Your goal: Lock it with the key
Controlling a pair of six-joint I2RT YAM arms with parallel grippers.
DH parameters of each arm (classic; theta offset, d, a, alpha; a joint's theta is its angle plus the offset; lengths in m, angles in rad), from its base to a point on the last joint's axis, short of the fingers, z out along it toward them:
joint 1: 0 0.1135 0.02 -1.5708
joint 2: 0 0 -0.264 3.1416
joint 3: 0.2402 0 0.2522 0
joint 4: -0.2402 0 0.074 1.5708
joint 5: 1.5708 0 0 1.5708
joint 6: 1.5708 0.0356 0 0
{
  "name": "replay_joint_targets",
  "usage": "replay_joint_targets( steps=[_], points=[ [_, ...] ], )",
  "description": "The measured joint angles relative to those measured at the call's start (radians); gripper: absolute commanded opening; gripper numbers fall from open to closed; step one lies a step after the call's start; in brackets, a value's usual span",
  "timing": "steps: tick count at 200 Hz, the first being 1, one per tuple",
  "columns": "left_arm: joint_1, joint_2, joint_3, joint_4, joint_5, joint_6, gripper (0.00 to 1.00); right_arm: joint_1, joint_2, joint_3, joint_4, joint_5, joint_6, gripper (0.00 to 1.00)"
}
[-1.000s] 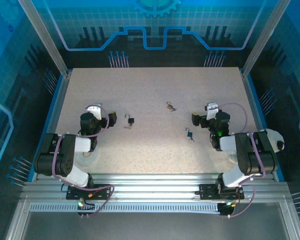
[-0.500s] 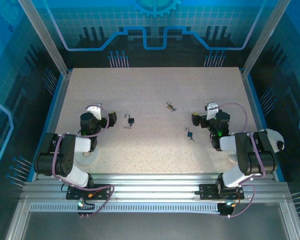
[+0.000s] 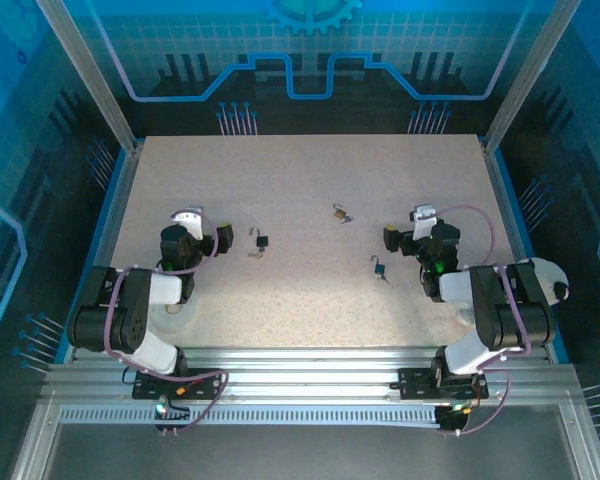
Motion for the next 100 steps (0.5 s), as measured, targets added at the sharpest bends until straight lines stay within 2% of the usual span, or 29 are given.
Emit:
replay_joint_targets(
  steps=[24, 59, 84, 100],
  points=[
    [-0.002, -0.026, 0.004, -0.046, -0.048, -0.002, 0.99, 0.039, -0.042, 0.003, -0.06, 0.077, -0.012, 1.0],
    [-0.061, -0.205, 0.079, -0.238, -0.165, -0.013, 0.99, 0.151, -0.256, 0.083, -0.254, 0.198, -0.017, 1.0],
    [-0.106, -0.352, 0.083, -0.261, -0.256, -0.116, 0.99, 0.154, -0.402, 0.169, -0.377, 0.206, 0.042, 1.0],
    [-0.111, -0.428, 0.075, -0.281, -0.276, -0.231, 0.99, 0.142, -0.481, 0.2, -0.443, 0.195, 0.161, 1.0]
  ],
)
